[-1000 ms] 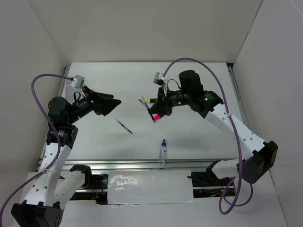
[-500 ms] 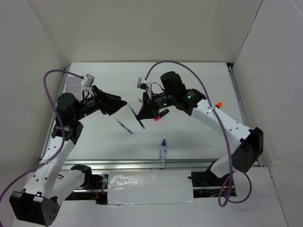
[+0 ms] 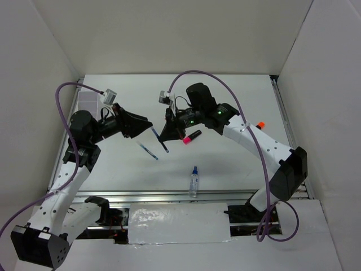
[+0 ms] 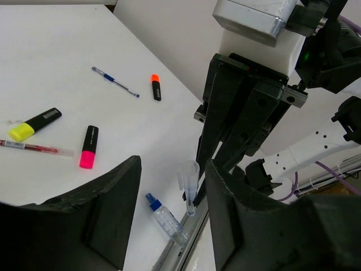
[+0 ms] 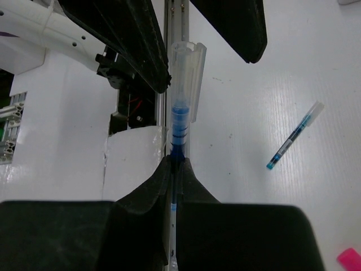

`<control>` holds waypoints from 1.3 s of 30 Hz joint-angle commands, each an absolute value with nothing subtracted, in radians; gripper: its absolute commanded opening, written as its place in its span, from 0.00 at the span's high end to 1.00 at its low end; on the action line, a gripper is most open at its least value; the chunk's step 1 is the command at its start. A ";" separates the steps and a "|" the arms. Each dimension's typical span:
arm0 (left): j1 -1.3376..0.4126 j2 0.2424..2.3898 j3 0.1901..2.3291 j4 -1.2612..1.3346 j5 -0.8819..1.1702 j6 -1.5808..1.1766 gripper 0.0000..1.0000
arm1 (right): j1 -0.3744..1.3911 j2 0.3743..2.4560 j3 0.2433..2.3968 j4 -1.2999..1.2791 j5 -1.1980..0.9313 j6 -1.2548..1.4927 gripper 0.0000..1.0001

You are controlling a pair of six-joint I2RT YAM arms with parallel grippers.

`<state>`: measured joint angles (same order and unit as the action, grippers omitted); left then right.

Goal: Sort the stationery into containers
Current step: Pass the stationery from the right arm to the left, then place the stationery into the container

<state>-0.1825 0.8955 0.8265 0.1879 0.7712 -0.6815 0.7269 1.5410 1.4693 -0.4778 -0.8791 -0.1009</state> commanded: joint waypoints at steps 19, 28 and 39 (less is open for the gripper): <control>-0.158 0.816 0.870 -0.118 0.499 -0.378 1.00 | 0.600 1.519 1.549 -0.429 -0.847 0.025 0.20; 0.129 0.912 0.902 0.125 0.069 -0.055 1.00 | 0.376 1.404 1.399 -0.490 -0.795 -0.080 0.19; 0.351 1.388 1.172 0.440 0.189 -0.086 1.00 | 0.324 1.309 1.210 -0.413 -0.759 -0.051 0.20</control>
